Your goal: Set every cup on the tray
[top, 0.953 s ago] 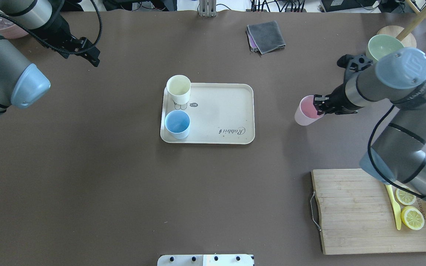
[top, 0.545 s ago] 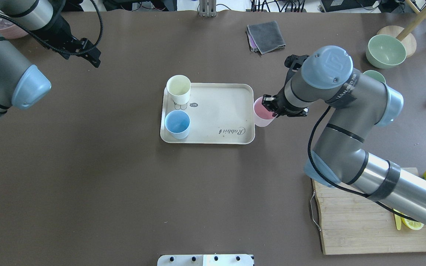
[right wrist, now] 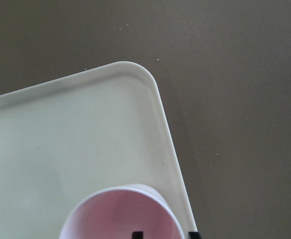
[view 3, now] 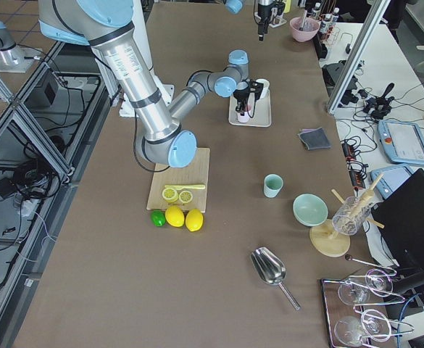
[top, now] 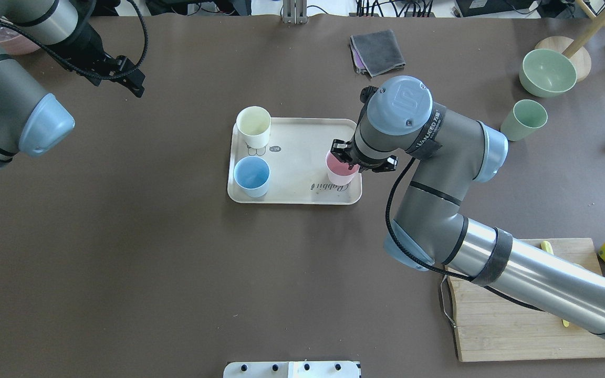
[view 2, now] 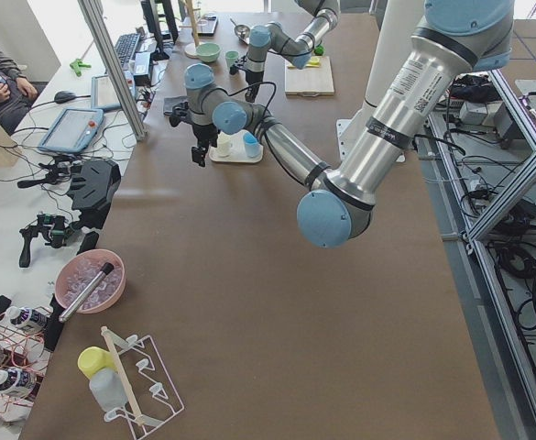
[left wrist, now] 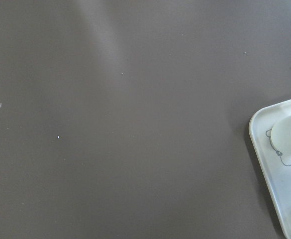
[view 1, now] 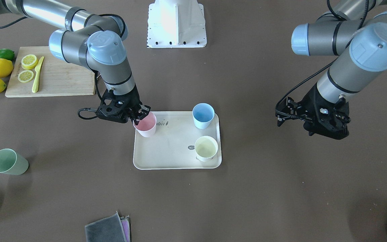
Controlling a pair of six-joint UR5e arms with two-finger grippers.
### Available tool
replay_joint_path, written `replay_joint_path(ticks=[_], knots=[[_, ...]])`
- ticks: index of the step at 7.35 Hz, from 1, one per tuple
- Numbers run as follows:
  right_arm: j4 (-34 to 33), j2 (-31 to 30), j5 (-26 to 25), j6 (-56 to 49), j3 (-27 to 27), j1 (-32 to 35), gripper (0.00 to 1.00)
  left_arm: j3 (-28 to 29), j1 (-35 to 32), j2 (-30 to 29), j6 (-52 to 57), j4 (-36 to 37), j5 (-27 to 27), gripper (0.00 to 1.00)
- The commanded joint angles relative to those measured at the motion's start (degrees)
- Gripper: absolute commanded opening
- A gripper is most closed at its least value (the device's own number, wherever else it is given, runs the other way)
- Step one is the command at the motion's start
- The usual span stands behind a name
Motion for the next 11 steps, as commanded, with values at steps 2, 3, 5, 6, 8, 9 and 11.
replay_joint_path(ticks=[2, 3, 5, 6, 8, 9, 11], knots=[[-0.4, -0.5, 2.6, -1.8, 2.1, 5.5, 1.0, 0.0, 0.6, 0.0, 0.1, -0.1, 0.1, 0.99], [-0.4, -2.4, 7.1, -9.5, 1.5, 11.4, 1.0, 0.0, 0.8, 0.2, 0.2, -0.9, 0.0, 0.99], [-0.4, -6.1, 18.6, -33.3, -3.8, 24.5, 1.0, 0.0, 1.1, 1.8, -0.2, -3.4, -0.3, 0.99], [-0.1, -6.7, 20.5, -47.2, -9.6, 29.5, 1.0, 0.0, 1.1, 1.8, -0.2, -3.3, -0.3, 0.99], [0.9, -11.9, 22.0, -60.2, -13.1, 33.8, 1.0, -0.1, 1.3, 1.9, -0.3, -3.3, -0.3, 0.99], [4.3, -14.1, 23.4, -59.9, -13.4, 33.8, 1.0, 0.0, 1.4, 1.9, -0.3, -3.3, -0.3, 0.99], [6.4, -15.5, 21.7, -59.8, -14.6, 33.0, 1.0, 0.0, 1.4, 1.9, -0.3, -3.3, -0.3, 0.99]])
